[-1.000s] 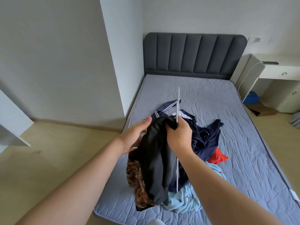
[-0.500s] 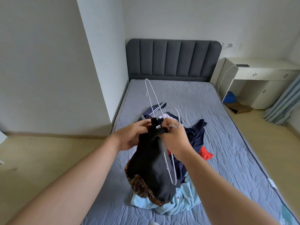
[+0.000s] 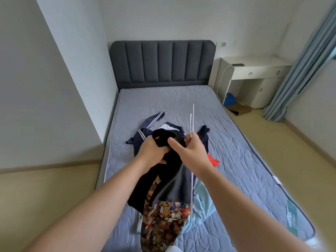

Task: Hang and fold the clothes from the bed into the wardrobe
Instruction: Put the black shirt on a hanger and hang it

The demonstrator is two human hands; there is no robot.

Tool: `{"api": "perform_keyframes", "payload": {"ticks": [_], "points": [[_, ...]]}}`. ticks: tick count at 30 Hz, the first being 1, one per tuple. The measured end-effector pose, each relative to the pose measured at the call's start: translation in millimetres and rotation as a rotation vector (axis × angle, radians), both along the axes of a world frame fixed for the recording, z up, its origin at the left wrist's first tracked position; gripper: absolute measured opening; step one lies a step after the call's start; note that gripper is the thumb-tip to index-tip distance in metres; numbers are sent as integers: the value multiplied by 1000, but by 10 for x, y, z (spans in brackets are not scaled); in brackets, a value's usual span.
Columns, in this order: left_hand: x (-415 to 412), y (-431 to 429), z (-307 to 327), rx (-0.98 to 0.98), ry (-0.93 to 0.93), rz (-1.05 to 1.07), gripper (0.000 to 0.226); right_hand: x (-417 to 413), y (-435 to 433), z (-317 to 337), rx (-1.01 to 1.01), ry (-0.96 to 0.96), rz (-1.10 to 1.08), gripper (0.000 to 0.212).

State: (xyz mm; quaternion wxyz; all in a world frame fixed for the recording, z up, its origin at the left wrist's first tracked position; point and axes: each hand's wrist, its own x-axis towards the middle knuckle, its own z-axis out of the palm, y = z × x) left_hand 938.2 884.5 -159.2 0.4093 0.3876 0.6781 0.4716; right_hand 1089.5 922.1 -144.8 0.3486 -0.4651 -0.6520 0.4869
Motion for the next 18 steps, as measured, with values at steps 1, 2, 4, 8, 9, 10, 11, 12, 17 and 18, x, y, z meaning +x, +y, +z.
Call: {"api": "perform_keyframes", "payload": {"ticks": [1,2,4,8,9,10,11,12,17,18], "points": [[42,11,50,5,-61,-56,22,-18,5,-21,31,-41,-34,40],[65,13,96,1,-131,-89,29,-27,20,-39,47,-60,-75,35],[31,7,143,-31,-296,-103,41,-27,80,-79,41,-74,-133,31],[-168,-20,167,-122,-239,-33,34,10,198,-121,85,-109,-132,37],[-231,-25,171,-125,-100,5,32,21,219,-127,81,-120,-126,37],[-308,-35,186,-121,100,22,29,32,238,-129,72,-142,-117,36],[-388,-44,211,-117,338,19,28,40,261,-129,68,-169,-106,37],[-466,-60,237,-120,592,0,31,48,282,-127,68,-200,-94,37],[-596,-91,336,63,1058,9,42,-4,359,-127,43,-247,-76,34],[-573,-102,363,112,881,6,38,-31,367,-122,43,-239,-77,33]]}}
